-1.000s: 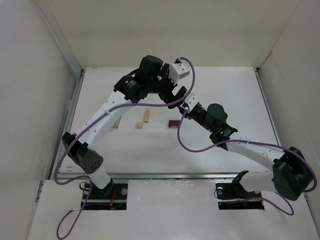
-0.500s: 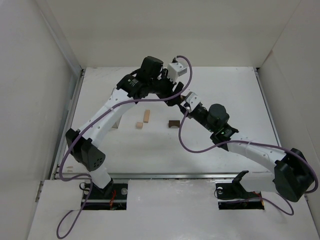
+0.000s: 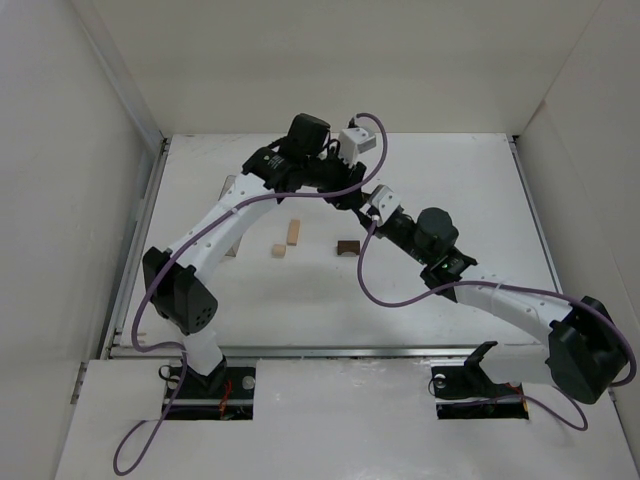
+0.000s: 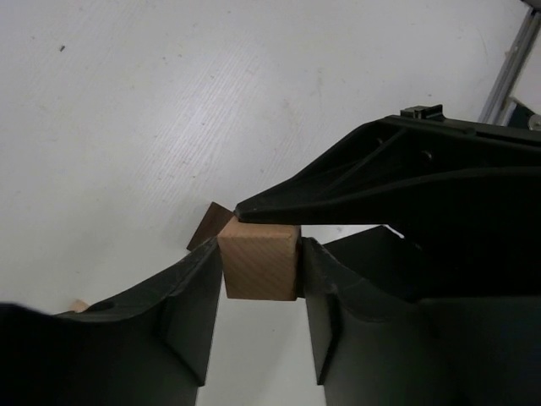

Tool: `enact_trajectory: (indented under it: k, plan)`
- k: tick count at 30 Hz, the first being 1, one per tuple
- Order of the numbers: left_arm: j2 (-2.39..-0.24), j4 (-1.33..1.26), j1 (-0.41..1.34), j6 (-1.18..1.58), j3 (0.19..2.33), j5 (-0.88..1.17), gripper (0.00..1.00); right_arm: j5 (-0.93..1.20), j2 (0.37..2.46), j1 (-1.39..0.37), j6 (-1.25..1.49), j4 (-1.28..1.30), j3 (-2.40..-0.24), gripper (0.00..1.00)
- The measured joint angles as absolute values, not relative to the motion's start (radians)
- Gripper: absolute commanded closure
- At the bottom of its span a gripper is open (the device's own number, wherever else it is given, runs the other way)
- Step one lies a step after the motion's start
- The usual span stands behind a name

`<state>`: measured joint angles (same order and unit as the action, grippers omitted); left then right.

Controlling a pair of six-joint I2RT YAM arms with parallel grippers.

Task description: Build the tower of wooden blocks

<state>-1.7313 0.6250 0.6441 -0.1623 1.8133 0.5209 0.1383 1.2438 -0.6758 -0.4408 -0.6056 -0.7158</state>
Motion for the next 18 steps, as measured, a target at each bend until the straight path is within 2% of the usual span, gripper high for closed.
enact_trajectory:
  k: [3,4,5,7,8,9,13,15,18]
  plan:
    - [-1.733,0.625,0.644,-0.154,1.813,0.527,0.81,0.137,1.243,-0.676,-0.441,-0.604,-0.716,1.0]
    - [-1.733,0.624,0.644,-0.15,1.814,0.528,0.92,0.137,1.243,-0.676,-0.441,-0.606,-0.716,1.0]
    - [-1.733,0.625,0.644,-0.148,1.814,0.53,0.98,0.138,1.243,-0.676,-0.441,-0.606,-0.716,1.0]
    - [-1.733,0.625,0.644,-0.148,1.814,0.53,1.0,0.138,1.243,-0.676,-0.441,-0.605,-0.716,0.99]
    - [-1.734,0.625,0.644,-0.148,1.814,0.529,1.0,0.138,1.242,-0.676,-0.44,-0.604,-0.716,0.89]
    - [-1.734,0.626,0.644,-0.148,1.814,0.529,1.0,0.138,1.242,-0.676,-0.436,-0.602,-0.716,0.6]
    - [-1.736,0.628,0.644,-0.187,1.814,0.512,1.0,0.13,1.24,-0.676,-0.395,-0.564,-0.725,0.08]
    - [-1.736,0.617,0.644,-0.25,1.8,0.492,1.0,0.111,1.225,-0.676,-0.373,-0.539,-0.721,0.0]
    - [-1.736,0.58,0.644,-0.368,1.737,0.45,1.0,0.081,1.138,-0.675,-0.345,-0.519,-0.666,0.0]
